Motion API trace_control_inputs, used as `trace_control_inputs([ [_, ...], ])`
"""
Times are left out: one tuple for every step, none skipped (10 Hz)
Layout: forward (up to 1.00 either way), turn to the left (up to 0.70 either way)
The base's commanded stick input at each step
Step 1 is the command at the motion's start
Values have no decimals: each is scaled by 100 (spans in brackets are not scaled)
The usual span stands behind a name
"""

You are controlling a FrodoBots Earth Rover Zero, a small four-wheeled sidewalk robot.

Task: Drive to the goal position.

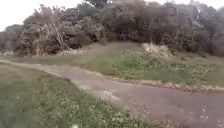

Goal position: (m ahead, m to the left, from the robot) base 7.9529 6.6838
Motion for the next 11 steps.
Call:
trace_control_inputs([
  [70,0],
  [70,0],
  [70,0],
  [70,0],
  [70,0],
  [70,0],
  [70,0],
  [70,0],
  [70,0],
  [70,0],
  [70,0],
])
